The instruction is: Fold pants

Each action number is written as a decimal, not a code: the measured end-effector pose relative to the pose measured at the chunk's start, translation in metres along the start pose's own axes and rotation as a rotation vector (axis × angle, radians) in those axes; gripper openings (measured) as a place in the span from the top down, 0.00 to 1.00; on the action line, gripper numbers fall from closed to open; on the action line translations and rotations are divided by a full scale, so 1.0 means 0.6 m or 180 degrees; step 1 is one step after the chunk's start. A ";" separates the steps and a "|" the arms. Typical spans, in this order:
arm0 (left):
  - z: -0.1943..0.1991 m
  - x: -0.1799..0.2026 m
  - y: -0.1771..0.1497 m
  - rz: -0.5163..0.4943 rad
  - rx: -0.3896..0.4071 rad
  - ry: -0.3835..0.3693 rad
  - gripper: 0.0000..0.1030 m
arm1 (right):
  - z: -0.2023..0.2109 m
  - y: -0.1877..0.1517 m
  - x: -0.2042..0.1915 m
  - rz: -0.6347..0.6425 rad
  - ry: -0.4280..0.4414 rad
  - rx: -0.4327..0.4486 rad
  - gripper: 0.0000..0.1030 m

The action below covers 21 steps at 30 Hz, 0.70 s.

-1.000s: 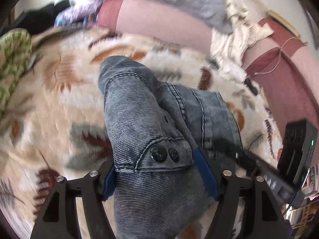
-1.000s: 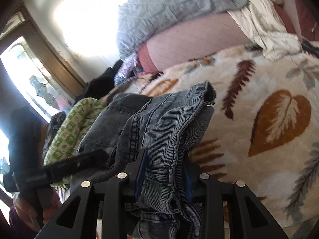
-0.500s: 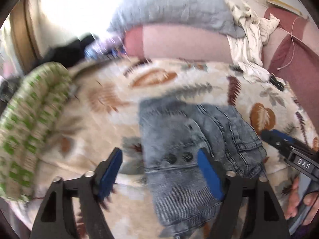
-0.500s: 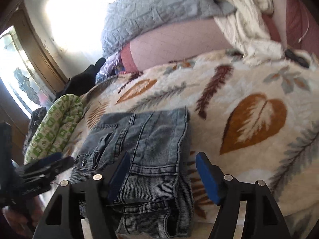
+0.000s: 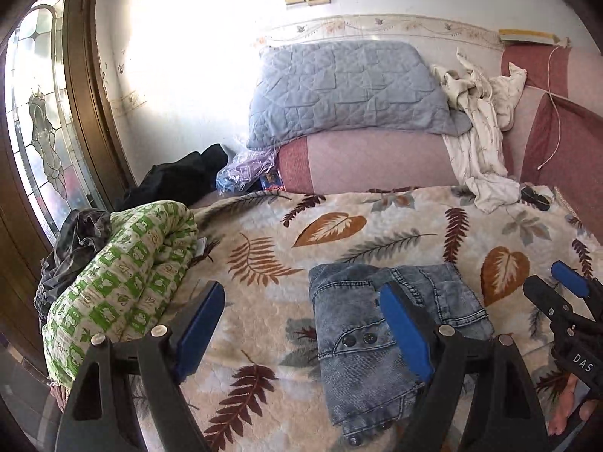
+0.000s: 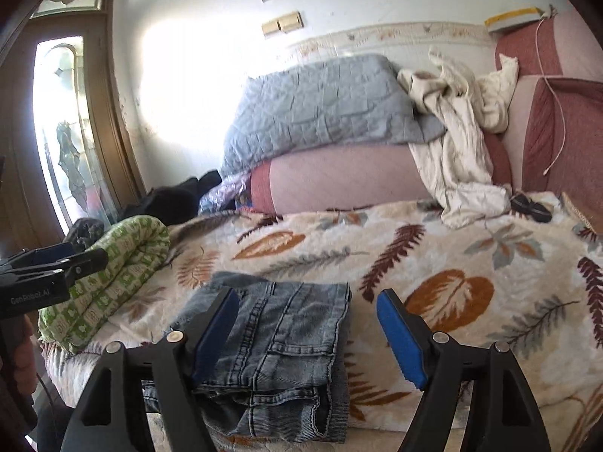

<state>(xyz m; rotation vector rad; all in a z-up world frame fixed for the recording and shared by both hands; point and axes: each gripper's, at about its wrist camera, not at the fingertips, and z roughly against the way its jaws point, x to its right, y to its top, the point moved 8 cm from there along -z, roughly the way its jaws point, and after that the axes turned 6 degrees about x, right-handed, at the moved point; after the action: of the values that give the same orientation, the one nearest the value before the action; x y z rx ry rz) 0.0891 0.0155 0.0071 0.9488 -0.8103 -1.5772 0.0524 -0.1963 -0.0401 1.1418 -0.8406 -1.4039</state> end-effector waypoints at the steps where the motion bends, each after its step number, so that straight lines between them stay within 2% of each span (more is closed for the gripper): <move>1: 0.004 0.001 0.001 0.0009 0.0015 -0.0013 0.17 | 0.009 0.004 -0.001 0.0016 -0.0014 0.0055 0.20; 9: 0.043 -0.002 0.019 0.0155 0.0154 -0.0077 0.17 | 0.081 0.021 -0.007 -0.0062 -0.0058 0.0256 0.14; 21: 0.081 -0.008 0.026 0.0243 0.0278 -0.0129 0.17 | 0.160 0.043 -0.088 0.0349 0.0035 0.0474 0.06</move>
<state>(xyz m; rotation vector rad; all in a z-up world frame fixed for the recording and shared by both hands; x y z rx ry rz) 0.0532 0.0180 0.0435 0.9400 -0.9397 -1.5093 -0.0337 -0.1587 0.0216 1.1962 -0.9984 -1.2608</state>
